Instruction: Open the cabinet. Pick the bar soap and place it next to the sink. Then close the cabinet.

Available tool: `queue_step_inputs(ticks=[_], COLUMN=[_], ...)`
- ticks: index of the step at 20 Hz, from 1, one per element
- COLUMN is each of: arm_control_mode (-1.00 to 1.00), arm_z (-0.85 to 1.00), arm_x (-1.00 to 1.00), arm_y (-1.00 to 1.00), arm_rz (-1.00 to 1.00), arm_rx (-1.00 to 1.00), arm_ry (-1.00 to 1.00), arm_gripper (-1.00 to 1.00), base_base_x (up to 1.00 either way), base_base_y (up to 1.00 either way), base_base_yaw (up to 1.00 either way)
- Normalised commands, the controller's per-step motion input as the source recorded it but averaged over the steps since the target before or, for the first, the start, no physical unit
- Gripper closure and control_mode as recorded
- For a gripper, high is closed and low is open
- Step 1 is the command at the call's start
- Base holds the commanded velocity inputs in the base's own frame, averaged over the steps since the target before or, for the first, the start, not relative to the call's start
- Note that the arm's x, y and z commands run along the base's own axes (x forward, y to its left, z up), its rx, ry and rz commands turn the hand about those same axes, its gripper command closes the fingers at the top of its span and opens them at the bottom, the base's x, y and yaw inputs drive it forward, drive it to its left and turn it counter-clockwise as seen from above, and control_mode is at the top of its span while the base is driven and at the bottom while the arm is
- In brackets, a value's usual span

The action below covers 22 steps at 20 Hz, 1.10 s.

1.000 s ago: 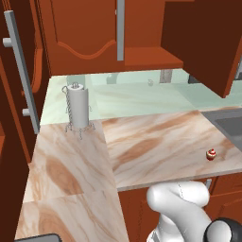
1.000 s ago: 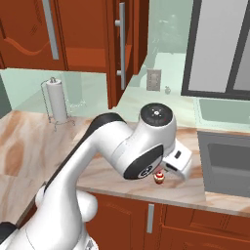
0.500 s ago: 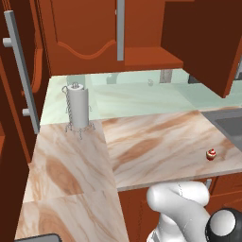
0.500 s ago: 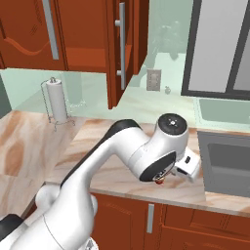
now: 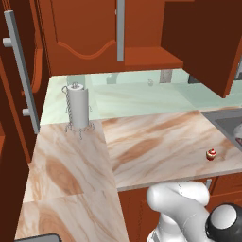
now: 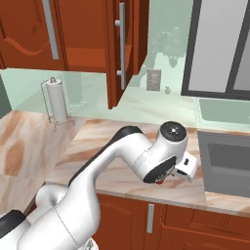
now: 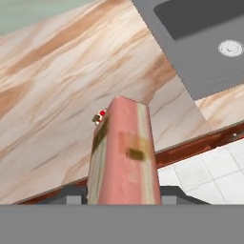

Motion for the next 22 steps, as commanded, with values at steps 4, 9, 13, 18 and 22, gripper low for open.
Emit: queue_step_inputs(ticks=[4, 9, 13, 18, 22], arm_control_mode=[-1.00, -1.00, -1.00, -1.00, -1.00], arm_z=[-0.20, -0.12, -0.02, -0.05, -0.16], arm_x=[0.40, 0.19, 0.03, 0.01, 0.12], arm_y=[-0.01, -0.11, -0.15, -0.11, 0.00], arm_rz=[0.14, 0.11, 0.06, 0.02, 0.00], arm_rx=[-0.04, -0.04, -0.05, -0.03, 0.00], arm_ry=[0.00, 0.01, 0.03, 0.09, 0.14], arm_gripper=[1.00, 1.00, 1.00, 1.00, 1.00], base_base_x=[0.00, 0.00, 0.00, 0.00, 0.00], base_base_y=[0.00, 0.00, 0.00, 0.00, 0.00], base_base_yaw=[0.00, 0.00, 0.00, 0.00, 0.00])
